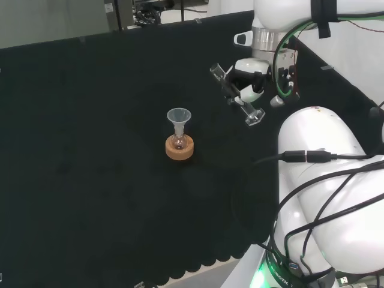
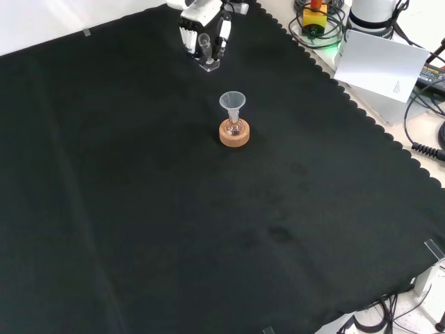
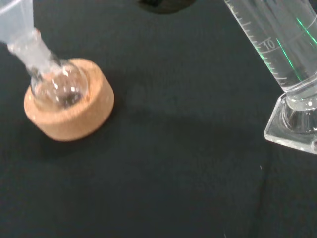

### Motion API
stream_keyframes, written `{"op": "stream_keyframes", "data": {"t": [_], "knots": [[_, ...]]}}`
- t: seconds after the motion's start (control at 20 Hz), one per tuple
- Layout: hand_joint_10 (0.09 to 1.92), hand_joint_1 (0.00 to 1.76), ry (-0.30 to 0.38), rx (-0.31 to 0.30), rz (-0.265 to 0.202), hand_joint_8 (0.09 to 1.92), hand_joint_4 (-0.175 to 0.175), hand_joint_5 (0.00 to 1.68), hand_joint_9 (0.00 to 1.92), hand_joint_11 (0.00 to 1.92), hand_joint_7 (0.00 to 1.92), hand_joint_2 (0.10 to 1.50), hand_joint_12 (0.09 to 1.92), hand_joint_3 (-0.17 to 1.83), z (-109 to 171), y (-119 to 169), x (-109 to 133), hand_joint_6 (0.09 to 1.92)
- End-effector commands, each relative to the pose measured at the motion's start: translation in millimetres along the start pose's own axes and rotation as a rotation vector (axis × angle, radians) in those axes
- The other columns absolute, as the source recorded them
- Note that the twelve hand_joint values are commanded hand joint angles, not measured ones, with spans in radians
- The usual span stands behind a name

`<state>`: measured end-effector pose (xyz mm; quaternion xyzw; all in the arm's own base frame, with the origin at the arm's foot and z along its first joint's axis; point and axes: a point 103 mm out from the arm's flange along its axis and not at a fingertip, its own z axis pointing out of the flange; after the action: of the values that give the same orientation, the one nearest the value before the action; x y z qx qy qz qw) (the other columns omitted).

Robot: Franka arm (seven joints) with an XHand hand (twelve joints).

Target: Pour the water from the graduated cylinder into the round-bottom flask.

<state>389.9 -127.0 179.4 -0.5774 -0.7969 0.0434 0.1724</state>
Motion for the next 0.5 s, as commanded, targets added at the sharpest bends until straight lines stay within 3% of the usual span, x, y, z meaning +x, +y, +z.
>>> {"op": "stream_keyframes", "data": {"t": [0.05,0.5], "knots": [[0.66,1.39,-0.057,0.082,-0.008,1.03,-0.175,1.04,1.23,1.22,0.94,1.06,0.81,0.0,4,-10,7,0.88],[0.65,1.39,-0.123,0.215,-0.02,1.03,-0.175,1.04,1.23,1.22,0.94,1.05,0.81,0.0,5,-9,22,0.88]]}}
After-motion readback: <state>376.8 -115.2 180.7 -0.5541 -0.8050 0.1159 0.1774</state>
